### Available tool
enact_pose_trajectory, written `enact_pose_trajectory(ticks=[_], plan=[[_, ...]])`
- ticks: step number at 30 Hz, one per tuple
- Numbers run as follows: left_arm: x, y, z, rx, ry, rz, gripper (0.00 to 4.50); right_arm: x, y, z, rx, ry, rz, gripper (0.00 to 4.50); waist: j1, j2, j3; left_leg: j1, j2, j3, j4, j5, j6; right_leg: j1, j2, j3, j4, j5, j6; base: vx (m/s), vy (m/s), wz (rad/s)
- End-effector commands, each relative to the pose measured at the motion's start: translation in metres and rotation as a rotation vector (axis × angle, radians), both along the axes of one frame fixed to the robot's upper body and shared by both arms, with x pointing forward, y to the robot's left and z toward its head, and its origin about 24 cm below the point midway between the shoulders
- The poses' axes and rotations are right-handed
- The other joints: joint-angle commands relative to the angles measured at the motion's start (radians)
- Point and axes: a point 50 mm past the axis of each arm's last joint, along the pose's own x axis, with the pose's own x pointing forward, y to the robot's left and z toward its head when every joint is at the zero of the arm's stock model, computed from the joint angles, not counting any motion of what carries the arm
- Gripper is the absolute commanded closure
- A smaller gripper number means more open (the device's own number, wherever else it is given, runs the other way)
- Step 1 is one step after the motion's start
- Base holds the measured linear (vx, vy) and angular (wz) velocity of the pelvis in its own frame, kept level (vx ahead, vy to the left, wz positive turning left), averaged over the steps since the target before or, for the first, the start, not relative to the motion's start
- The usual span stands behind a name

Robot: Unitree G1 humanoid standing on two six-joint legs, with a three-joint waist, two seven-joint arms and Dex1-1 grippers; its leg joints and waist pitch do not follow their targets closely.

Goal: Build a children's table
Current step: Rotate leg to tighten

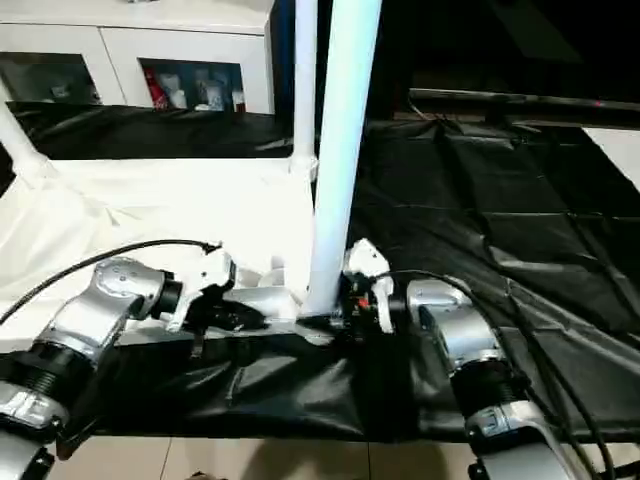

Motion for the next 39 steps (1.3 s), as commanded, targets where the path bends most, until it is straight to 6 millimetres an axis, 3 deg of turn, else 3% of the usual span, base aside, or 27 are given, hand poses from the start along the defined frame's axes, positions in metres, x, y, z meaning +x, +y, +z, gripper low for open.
enact_pose_trajectory(ticks=[1, 3, 4, 6, 9, 10, 11, 13, 14, 16, 17, 21, 24, 25, 28, 29, 31, 38, 39], plan=[[0.011, -0.019, 0.000, -0.007, -0.038, 0.099, 4.50, 0.002, 0.010, -0.024, -0.100, 0.040, -0.165, 1.69, -0.009, -0.008, -0.046, 0.020, 0.026, -0.018, -0.068, -0.319, -0.013, 0.024, -0.071, 0.032, -0.096, -0.411, -0.180, 0.000, 0.000, 0.00], [0.017, -0.025, -0.003, 0.000, -0.048, 0.180, 4.50, 0.008, 0.014, -0.028, -0.086, 0.042, -0.293, 1.75, -0.015, -0.009, -0.048, 0.021, 0.026, -0.025, -0.071, -0.339, -0.027, 0.024, -0.073, 0.031, -0.101, -0.478, -0.151, 0.000, 0.000, 0.00], [0.023, -0.033, -0.006, 0.005, -0.060, 0.269, 4.50, 0.013, 0.020, -0.030, -0.063, 0.051, -0.423, 1.77, -0.018, -0.007, -0.048, 0.022, 0.025, -0.024, -0.072, -0.335, -0.034, 0.022, -0.070, 0.033, -0.103, -0.469, -0.144, 0.000, 0.000, 0.00], [0.028, -0.044, -0.006, -0.008, -0.062, 0.334, 4.50, 0.016, 0.028, -0.031, -0.048, 0.054, -0.515, 1.78, -0.022, -0.006, -0.049, 0.027, 0.024, -0.025, -0.071, -0.355, -0.036, 0.017, -0.068, 0.032, -0.105, -0.463, -0.145, 0.000, 0.000, 0.00], [0.033, -0.060, -0.004, -0.028, -0.078, 0.379, 4.50, 0.016, 0.046, -0.030, -0.042, 0.020, -0.520, 1.78, -0.021, -0.009, -0.051, 0.025, 0.020, -0.023, -0.069, -0.358, -0.016, 0.017, -0.067, 0.036, -0.108, -0.445, -0.143, 0.000, 0.000, 0.00], [0.035, -0.067, -0.002, -0.041, -0.087, 0.383, 4.50, 0.015, 0.056, -0.027, -0.031, -0.002, -0.496, 1.78, -0.021, -0.002, -0.052, 0.023, 0.020, -0.024, -0.069, -0.356, -0.012, 0.018, -0.066, 0.036, -0.108, -0.427, -0.145, 0.000, 0.000, 0.00], [0.035, -0.071, -0.001, -0.049, -0.093, 0.384, 4.50, 0.015, 0.062, -0.026, -0.024, -0.013, -0.481, 1.78, -0.021, -0.004, -0.053, 0.021, 0.019, -0.024, -0.069, -0.351, -0.005, 0.020, -0.066, 0.036, -0.107, -0.406, -0.149, 0.000, 0.000, 0.00], [0.035, -0.075, 0.001, -0.057, -0.104, 0.362, 4.50, 0.016, 0.066, -0.023, 0.000, -0.019, -0.457, 1.78, -0.019, -0.006, -0.053, 0.018, 0.018, -0.023, -0.069, -0.344, 0.007, 0.023, -0.067, 0.036, -0.106, -0.392, -0.153, 0.000, 0.000, 0.00], [0.036, -0.076, 0.002, -0.057, -0.111, 0.351, 4.50, 0.016, 0.066, -0.022, 0.013, -0.017, -0.452, 1.43, -0.018, 0.000, -0.053, 0.019, 0.019, -0.024, -0.069, -0.345, 0.009, 0.023, -0.068, 0.036, -0.105, -0.388, -0.156, 0.000, 0.000, 0.00], [0.035, -0.076, 0.004, -0.061, -0.117, 0.310, 4.50, 0.017, 0.063, -0.020, 0.023, 0.006, -0.439, 1.08, -0.018, -0.002, -0.054, 0.015, 0.020, -0.025, -0.071, -0.338, 0.016, 0.027, -0.067, 0.035, -0.103, -0.372, -0.161, 0.000, 0.000, 0.00], [0.034, -0.074, 0.005, -0.053, -0.122, 0.284, 4.50, 0.017, 0.060, -0.020, 0.013, 0.001, -0.423, 1.08, -0.017, 0.001, -0.055, 0.015, 0.021, -0.025, -0.071, -0.335, 0.015, 0.027, -0.068, 0.035, -0.102, -0.364, -0.163, 0.000, 0.000, 0.00], [0.029, -0.058, 0.003, -0.033, -0.093, 0.187, 4.50, 0.013, 0.047, -0.014, 0.027, 0.010, -0.264, 0.99, -0.018, -0.003, -0.056, 0.009, 0.021, -0.027, -0.072, -0.328, 0.025, 0.035, -0.068, 0.033, -0.098, -0.339, -0.171, 0.000, 0.000, 0.00], [0.025, -0.048, 0.002, -0.029, -0.063, 0.132, 4.50, 0.008, 0.037, -0.011, 0.023, 0.012, -0.165, 0.99, -0.015, -0.002, -0.060, 0.007, 0.024, -0.025, -0.069, -0.286, 0.040, 0.042, -0.070, 0.035, -0.091, -0.263, -0.191, 0.000, 0.000, 0.00], [0.020, -0.040, 0.002, -0.030, -0.043, 0.071, 4.50, 0.005, 0.028, -0.009, 0.010, 0.008, -0.095, 0.99, -0.014, -0.004, -0.063, 0.005, 0.025, -0.022, -0.065, -0.238, 0.053, 0.046, -0.068, 0.034, -0.081, -0.165, -0.220, 0.000, 0.000, 0.00], [0.010, -0.030, 0.003, -0.035, -0.012, -0.036, 4.50, 0.002, 0.014, -0.003, 0.003, 0.001, -0.002, 0.99, -0.009, 0.001, -0.067, 0.000, 0.028, -0.014, -0.056, -0.169, 0.090, 0.051, -0.064, 0.030, -0.064, -0.019, -0.266, 0.000, 0.000, 0.00], [0.008, -0.028, 0.003, -0.034, -0.003, -0.052, 4.50, 0.001, 0.011, -0.002, 0.005, 0.003, 0.010, 0.99, -0.006, 0.004, -0.067, 0.006, 0.031, -0.012, -0.055, -0.171, 0.091, 0.046, -0.063, 0.028, -0.065, -0.012, -0.278, 0.000, 0.000, 0.00], [0.001, -0.018, 0.003, -0.020, 0.016, -0.118, 4.50, -0.004, 0.000, 0.003, 0.008, 0.030, 0.097, 0.99, 0.000, 0.003, -0.064, 0.007, 0.033, -0.011, -0.056, -0.189, 0.084, 0.048, -0.064, 0.028, -0.066, -0.045, -0.282, 0.000, 0.000, 0.00], [-0.006, -0.004, 0.004, -0.016, 0.044, -0.151, 4.50, -0.010, -0.011, 0.002, -0.038, 0.081, 0.186, 1.15, 0.008, 0.004, -0.058, 0.014, 0.035, -0.012, -0.065, -0.246, 0.033, 0.041, -0.064, 0.028, -0.074, -0.171, -0.252, 0.000, 0.000, 0.00], [-0.007, -0.002, 0.004, -0.015, 0.045, -0.153, 4.50, -0.011, -0.010, 0.002, -0.040, 0.082, 0.197, 1.24, 0.006, -0.007, -0.057, 0.014, 0.035, -0.011, -0.065, -0.251, 0.031, 0.040, -0.064, 0.028, -0.077, -0.187, -0.246, 0.000, 0.000, 0.00]])
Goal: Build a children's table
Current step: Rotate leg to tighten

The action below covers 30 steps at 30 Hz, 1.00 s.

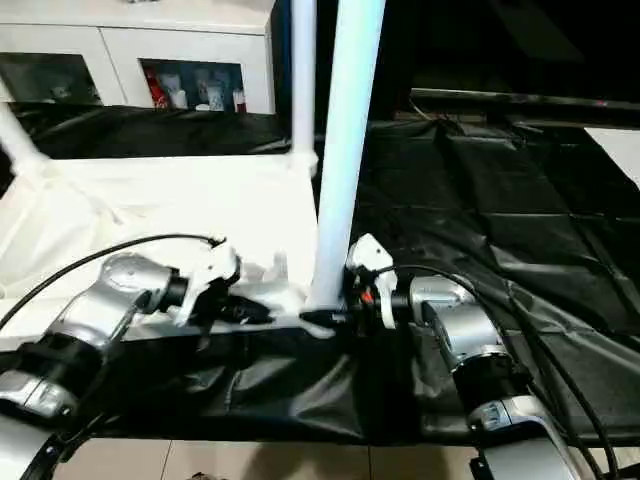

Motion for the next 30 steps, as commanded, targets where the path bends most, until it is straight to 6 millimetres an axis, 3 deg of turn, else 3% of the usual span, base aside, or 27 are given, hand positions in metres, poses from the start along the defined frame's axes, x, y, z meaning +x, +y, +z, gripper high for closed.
enact_pose_trajectory(ticks=[1, 3, 4, 5, 9, 11, 12, 13, 16, 17, 18, 20, 22, 24, 26, 29, 30], plan=[[-0.004, -0.007, 0.002, -0.016, 0.005, -0.058, 4.50, -0.007, 0.002, -0.008, -0.026, 0.040, 0.038, 1.32, 0.003, -0.004, -0.056, 0.017, 0.035, -0.013, -0.062, -0.247, 0.026, 0.043, -0.068, 0.031, -0.074, -0.199, -0.239, 0.000, 0.000, 0.00], [-0.005, -0.006, 0.003, -0.015, -0.002, -0.051, 4.50, -0.008, 0.005, -0.008, -0.013, 0.043, 0.041, 1.35, 0.003, -0.005, -0.058, 0.017, 0.035, -0.013, -0.060, -0.233, 0.026, 0.043, -0.067, 0.032, -0.073, -0.182, -0.237, 0.000, 0.000, 0.00], [-0.005, -0.007, 0.003, -0.016, -0.007, -0.044, 4.50, -0.008, 0.008, -0.009, -0.005, 0.035, 0.034, 1.58, 0.002, -0.012, -0.059, 0.015, 0.034, -0.011, -0.060, -0.219, 0.030, 0.044, -0.066, 0.032, -0.071, -0.162, -0.238, 0.000, 0.000, 0.00], [-0.004, -0.008, 0.003, -0.014, -0.012, -0.031, 4.50, -0.008, 0.010, -0.011, -0.004, 0.033, 0.016, 1.66, 0.003, -0.008, -0.059, 0.015, 0.034, -0.012, -0.059, -0.210, 0.034, 0.043, -0.067, 0.031, -0.069, -0.151, -0.240, 0.000, 0.000, 0.00], [0.002, -0.013, 0.001, -0.013, -0.037, 0.030, 4.50, -0.005, 0.014, -0.020, -0.032, 0.018, -0.092, 1.78, 0.000, -0.010, -0.054, 0.016, 0.033, -0.011, -0.060, -0.230, 0.029, 0.040, -0.067, 0.032, -0.074, -0.200, -0.231, 0.000, 0.000, 0.00], [0.010, -0.018, 0.000, -0.013, -0.067, 0.123, 4.50, 0.003, 0.017, -0.032, -0.106, -0.018, -0.268, 1.79, -0.010, -0.012, -0.046, 0.020, 0.028, -0.016, -0.066, -0.291, -0.001, 0.032, -0.071, 0.033, -0.089, -0.330, -0.201, 0.000, 0.000, 0.00], [0.014, -0.021, -0.001, -0.009, -0.081, 0.169, 4.50, 0.006, 0.018, -0.036, -0.125, -0.027, -0.344, 1.79, -0.010, -0.012, -0.046, 0.020, 0.028, -0.016, -0.066, -0.291, -0.001, 0.032, -0.071, 0.033, -0.089, -0.330, -0.201, 0.000, 0.000, 0.00], [0.017, -0.023, -0.001, -0.004, -0.091, 0.207, 4.50, 0.009, 0.019, -0.038, -0.138, -0.031, -0.406, 1.81, -0.020, -0.011, -0.044, 0.022, 0.026, -0.024, -0.070, -0.333, -0.032, 0.029, -0.074, 0.031, -0.096, -0.452, -0.160, 0.000, 0.000, 0.00], [0.027, -0.029, -0.003, 0.005, -0.111, 0.318, 4.50, 0.015, 0.025, -0.041, -0.116, -0.011, -0.561, 1.81, -0.028, -0.012, -0.046, 0.029, 0.025, -0.028, -0.070, -0.371, -0.034, 0.022, -0.074, 0.032, -0.107, -0.513, -0.126, 0.000, 0.000, 0.00], [0.031, -0.035, -0.002, -0.004, -0.116, 0.377, 4.50, 0.018, 0.031, -0.041, -0.097, 0.001, -0.623, 1.81, -0.030, -0.008, -0.046, 0.029, 0.025, -0.027, -0.070, -0.375, -0.032, 0.020, -0.073, 0.033, -0.109, -0.510, -0.127, 0.000, 0.000, 0.00], [0.038, -0.046, -0.001, -0.023, -0.126, 0.460, 4.50, 0.020, 0.044, -0.042, -0.072, 0.009, -0.681, 1.81, -0.033, -0.010, -0.047, 0.029, 0.024, -0.027, -0.070, -0.376, -0.034, 0.019, -0.069, 0.033, -0.107, -0.490, -0.130, 0.000, 0.000, 0.00], [0.041, -0.053, 0.000, -0.035, -0.132, 0.493, 4.50, 0.020, 0.053, -0.041, -0.061, 0.001, -0.685, 1.81, -0.031, -0.012, -0.050, 0.034, 0.023, -0.026, -0.069, -0.378, -0.033, 0.018, -0.067, 0.033, -0.108, -0.464, -0.139, 0.000, 0.000, 0.00], [0.043, -0.069, 0.002, -0.063, -0.135, 0.496, 4.50, 0.017, 0.076, -0.038, -0.022, -0.025, -0.615, 1.81, -0.028, -0.010, -0.050, 0.028, 0.021, -0.024, -0.068, -0.360, -0.017, 0.021, -0.069, 0.037, -0.108, -0.420, -0.147, 0.000, 0.000, 0.00], [0.042, -0.076, 0.003, -0.071, -0.137, 0.472, 4.50, 0.016, 0.084, -0.035, 0.011, -0.029, -0.575, 1.81, -0.026, -0.014, -0.052, 0.022, 0.020, -0.024, -0.068, -0.340, 0.001, 0.026, -0.067, 0.039, -0.103, -0.380, -0.153, 0.000, 0.000, 0.00], [0.041, -0.079, 0.004, -0.070, -0.144, 0.444, 4.50, 0.015, 0.087, -0.033, 0.036, -0.024, -0.557, 1.12, -0.024, -0.010, -0.054, 0.019, 0.021, -0.022, -0.067, -0.314, 0.016, 0.030, -0.068, 0.039, -0.098, -0.327, -0.168, 0.000, 0.000, 0.00], [0.038, -0.079, 0.005, -0.072, -0.135, 0.388, 4.50, 0.017, 0.083, -0.028, 0.064, -0.029, -0.534, 0.99, -0.023, -0.008, -0.056, 0.016, 0.021, -0.021, -0.066, -0.301, 0.022, 0.034, -0.069, 0.039, -0.095, -0.292, -0.182, 0.000, 0.000, 0.00], [0.037, -0.078, 0.004, -0.067, -0.134, 0.375, 4.50, 0.017, 0.082, -0.027, 0.065, -0.036, -0.523, 0.68, -0.022, -0.009, -0.057, 0.015, 0.022, -0.021, -0.067, -0.290, 0.025, 0.036, -0.068, 0.038, -0.093, -0.276, -0.185, 0.000, 0.000, 0.00]])
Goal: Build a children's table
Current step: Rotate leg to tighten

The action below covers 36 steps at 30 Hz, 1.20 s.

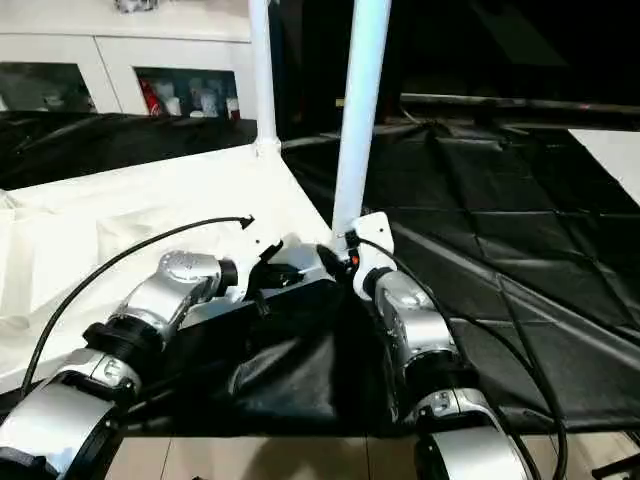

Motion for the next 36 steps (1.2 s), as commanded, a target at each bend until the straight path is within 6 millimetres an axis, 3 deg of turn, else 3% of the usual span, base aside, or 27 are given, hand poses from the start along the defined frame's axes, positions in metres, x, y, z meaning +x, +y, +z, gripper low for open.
enact_pose_trajectory(ticks=[1, 3, 6, 9, 10, 14, 19, 22, 23, 27, 28, 30, 32, 35, 36], plan=[[0.001, -0.021, 0.010, -0.028, -0.042, -0.046, 4.50, -0.020, 0.051, -0.010, 0.057, 0.048, 0.298, 0.68, 0.001, -0.006, -0.053, 0.010, 0.031, -0.019, -0.067, -0.285, 0.028, 0.031, -0.065, 0.029, -0.090, -0.270, -0.189, 0.000, 0.000, 0.00], [-0.002, -0.012, 0.009, -0.011, -0.031, -0.102, 4.50, -0.022, 0.040, -0.007, 0.057, 0.023, 0.370, 0.68, 0.004, -0.008, -0.054, 0.008, 0.031, -0.019, -0.065, -0.290, 0.039, 0.036, -0.066, 0.029, -0.090, -0.266, -0.189, 0.000, 0.000, 0.00], [-0.005, -0.005, 0.008, -0.003, -0.024, -0.152, 4.50, -0.024, 0.030, -0.005, 0.058, 0.011, 0.418, 0.68, 0.005, -0.008, -0.057, 0.005, 0.033, -0.017, -0.063, -0.244, 0.056, 0.039, -0.066, 0.029, -0.081, -0.186, -0.212, 0.000, 0.000, 0.00], [-0.016, 0.011, 0.008, -0.007, 0.005, -0.276, 4.50, -0.028, 0.003, 0.002, 0.046, 0.013, 0.533, 0.68, 0.008, -0.010, -0.059, 0.001, 0.033, -0.017, -0.059, -0.202, 0.076, 0.048, -0.065, 0.026, -0.072, -0.103, -0.243, 0.000, 0.000, 0.00], [-0.023, 0.017, 0.008, -0.015, 0.023, -0.340, 4.50, -0.029, -0.007, 0.006, 0.045, 0.019, 0.577, 0.68, 0.012, -0.005, -0.058, 0.001, 0.038, -0.012, -0.057, -0.194, 0.089, 0.047, -0.061, 0.024, -0.069, -0.077, -0.256, 0.000, 0.000, 0.00], [-0.034, 0.025, 0.008, -0.015, 0.057, -0.440, 4.50, -0.034, -0.021, 0.010, 0.021, 0.050, 0.675, 0.68, 0.021, -0.002, -0.055, 0.008, 0.044, -0.009, -0.059, -0.222, 0.072, 0.041, -0.063, 0.022, -0.070, -0.126, -0.269, 0.000, 0.000, 0.00], [-0.042, 0.036, 0.009, -0.008, 0.076, -0.484, 4.50, -0.042, -0.032, 0.010, -0.025, 0.109, 0.777, 0.68, 0.030, -0.001, -0.053, 0.011, 0.045, -0.009, -0.062, -0.237, 0.050, 0.038, -0.061, 0.024, -0.072, -0.166, -0.249, 0.000, 0.000, 0.00], [-0.045, 0.041, 0.010, 0.001, 0.087, -0.497, 4.50, -0.046, -0.034, 0.009, -0.030, 0.133, 0.812, 0.82, 0.031, -0.001, -0.053, 0.012, 0.045, -0.011, -0.064, -0.245, 0.041, 0.037, -0.061, 0.023, -0.071, -0.177, -0.242, 0.000, 0.000, 0.00], [-0.046, 0.043, 0.009, 0.004, 0.090, -0.500, 4.50, -0.047, -0.034, 0.009, -0.028, 0.137, 0.817, 0.93, 0.031, -0.007, -0.053, 0.011, 0.044, -0.009, -0.063, -0.240, 0.041, 0.037, -0.062, 0.024, -0.072, -0.179, -0.239, 0.000, 0.000, 0.00], [-0.046, 0.045, 0.010, 0.009, 0.079, -0.478, 4.50, -0.048, -0.028, 0.006, -0.012, 0.136, 0.811, 1.04, 0.031, -0.005, -0.054, 0.010, 0.042, -0.009, -0.061, -0.220, 0.041, 0.037, -0.061, 0.024, -0.070, -0.164, -0.238, 0.000, 0.000, 0.00], [-0.046, 0.045, 0.010, 0.009, 0.079, -0.478, 4.50, -0.048, -0.028, 0.006, -0.012, 0.136, 0.811, 1.34, 0.030, -0.006, -0.054, 0.009, 0.042, -0.010, -0.061, -0.220, 0.041, 0.037, -0.062, 0.024, -0.070, -0.167, -0.237, 0.000, 0.000, 0.00], [-0.041, 0.041, 0.010, 0.007, 0.058, -0.419, 4.50, -0.048, -0.022, 0.001, -0.010, 0.145, 0.765, 1.41, 0.028, -0.006, -0.053, 0.010, 0.041, -0.009, -0.062, -0.222, 0.037, 0.036, -0.061, 0.024, -0.072, -0.180, -0.234, 0.000, 0.000, 0.00], [-0.037, 0.038, 0.009, 0.006, 0.053, -0.375, 4.50, -0.048, -0.018, -0.004, -0.030, 0.150, 0.732, 1.46, 0.026, -0.006, -0.051, 0.010, 0.041, -0.011, -0.063, -0.240, 0.030, 0.034, -0.062, 0.025, -0.075, -0.212, -0.226, 0.000, 0.000, 0.00], [-0.031, 0.035, 0.006, 0.006, 0.039, -0.297, 4.50, -0.042, -0.013, -0.016, -0.097, 0.132, 0.569, 1.74, 0.018, -0.008, -0.046, 0.015, 0.040, -0.015, -0.067, -0.291, 0.007, 0.026, -0.067, 0.027, -0.087, -0.331, -0.196, 0.000, 0.000, 0.00], [-0.026, 0.032, 0.004, 0.015, 0.029, -0.224, 4.50, -0.036, -0.010, -0.023, -0.108, 0.134, 0.426, 1.76, 0.014, -0.009, -0.042, 0.016, 0.037, -0.017, -0.070, -0.311, -0.006, 0.023, -0.066, 0.027, -0.092, -0.386, -0.177, 0.000, 0.000, 0.00]])
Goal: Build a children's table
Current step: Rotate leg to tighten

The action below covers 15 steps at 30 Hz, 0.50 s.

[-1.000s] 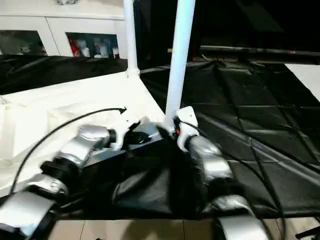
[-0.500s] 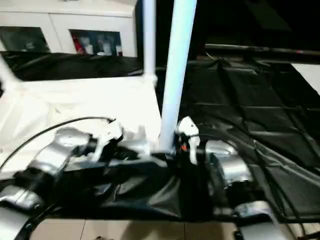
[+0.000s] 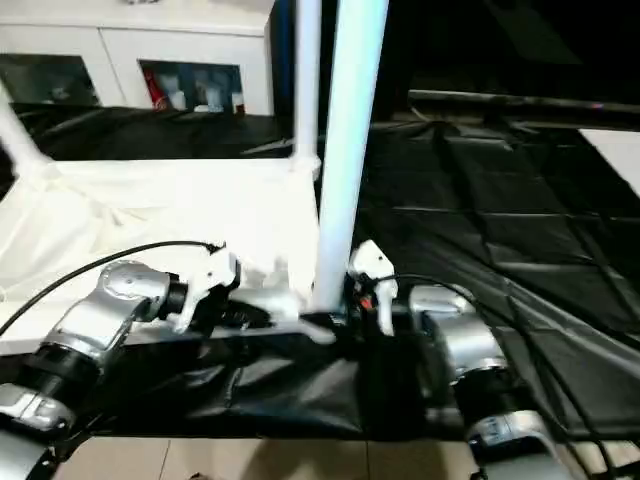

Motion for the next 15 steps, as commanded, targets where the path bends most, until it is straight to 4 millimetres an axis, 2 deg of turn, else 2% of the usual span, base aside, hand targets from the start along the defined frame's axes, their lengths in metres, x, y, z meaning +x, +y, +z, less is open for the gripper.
enact_pose_trajectory(ticks=[1, 2, 3, 4, 5, 6, 7, 9, 10, 11, 13, 15], plan=[[0.011, -0.017, 0.000, 0.004, -0.031, 0.099, 4.50, 0.002, 0.006, -0.028, -0.122, 0.060, -0.211, 1.78, -0.009, -0.005, -0.044, 0.016, 0.027, -0.024, -0.071, -0.338, -0.026, 0.022, -0.070, 0.030, -0.098, -0.443, -0.164, 0.000, 0.000, 0.00], [0.011, -0.017, 0.000, 0.004, -0.032, 0.102, 4.50, 0.002, 0.007, -0.028, -0.122, 0.060, -0.215, 1.81, -0.014, -0.007, -0.046, 0.017, 0.026, -0.028, -0.072, -0.354, -0.033, 0.025, -0.072, 0.029, -0.101, -0.484, -0.145, 0.000, 0.000, 0.00], [0.014, -0.019, -0.001, 0.008, -0.036, 0.141, 4.50, 0.005, 0.008, -0.030, -0.114, 0.066, -0.273, 1.81, -0.014, -0.007, -0.046, 0.017, 0.026, -0.028, -0.072, -0.354, -0.033, 0.025, -0.072, 0.029, -0.101, -0.484, -0.145, 0.000, 0.000, 0.00], [0.019, -0.022, -0.002, 0.007, -0.046, 0.203, 4.50, 0.006, 0.013, -0.032, -0.098, 0.079, -0.332, 1.83, -0.019, -0.006, -0.045, 0.020, 0.024, -0.026, -0.070, -0.371, -0.026, 0.015, -0.070, 0.032, -0.109, -0.505, -0.130, 0.000, 0.000, 0.00], [0.019, -0.022, -0.002, 0.007, -0.046, 0.203, 4.50, 0.006, 0.013, -0.032, -0.098, 0.079, -0.332, 1.83, -0.019, -0.007, -0.047, 0.023, 0.025, -0.028, -0.070, -0.375, -0.026, 0.015, -0.070, 0.031, -0.109, -0.503, -0.130, 0.000, 0.000, 0.00], [0.024, -0.029, -0.002, 0.000, -0.052, 0.257, 4.50, 0.008, 0.019, -0.034, -0.089, 0.086, -0.385, 1.83, -0.022, -0.007, -0.049, 0.019, 0.024, -0.027, -0.071, -0.371, -0.020, 0.016, -0.068, 0.033, -0.109, -0.480, -0.133, 0.000, 0.000, 0.00], [0.028, -0.035, -0.002, -0.007, -0.061, 0.299, 4.50, 0.009, 0.032, -0.035, -0.071, 0.092, -0.414, 1.83, -0.022, -0.004, -0.048, 0.021, 0.024, -0.027, -0.071, -0.373, -0.020, 0.013, -0.066, 0.034, -0.109, -0.460, -0.139, 0.000, 0.000, 0.00], [0.032, -0.053, 0.000, -0.035, -0.070, 0.335, 4.50, 0.008, 0.051, -0.034, -0.049, 0.082, -0.413, 1.83, -0.023, -0.004, -0.049, 0.022, 0.021, -0.026, -0.070, -0.380, -0.023, 0.012, -0.065, 0.034, -0.109, -0.450, -0.143, 0.000, 0.000, 0.00], [0.033, -0.060, 0.000, -0.044, -0.077, 0.335, 4.50, 0.008, 0.059, -0.032, -0.034, 0.073, -0.388, 1.83, -0.019, -0.003, -0.050, 0.024, 0.021, -0.026, -0.069, -0.379, -0.019, 0.013, -0.065, 0.034, -0.108, -0.435, -0.146, 0.000, 0.000, 0.00], [0.033, -0.060, 0.000, -0.044, -0.077, 0.335, 4.50, 0.008, 0.059, -0.032, -0.034, 0.073, -0.388, 1.83, -0.018, -0.007, -0.048, 0.021, 0.021, -0.025, -0.070, -0.383, -0.009, 0.015, -0.066, 0.035, -0.109, -0.432, -0.147, 0.000, 0.000, 0.00], [0.032, -0.070, 0.002, -0.058, -0.082, 0.306, 4.50, 0.008, 0.071, -0.026, 0.015, 0.055, -0.336, 1.14, -0.017, -0.003, -0.050, 0.019, 0.021, -0.025, -0.070, -0.379, 0.002, 0.016, -0.068, 0.035, -0.112, -0.434, -0.144, 0.000, 0.000, 0.00], [0.031, -0.072, 0.003, -0.063, -0.084, 0.289, 4.50, 0.008, 0.073, -0.023, 0.040, 0.054, -0.320, 1.14, -0.016, -0.005, -0.051, 0.014, 0.022, -0.026, -0.071, -0.369, 0.006, 0.020, -0.068, 0.035, -0.108, -0.419, -0.147, 0.000, 0.000, 0.00]])
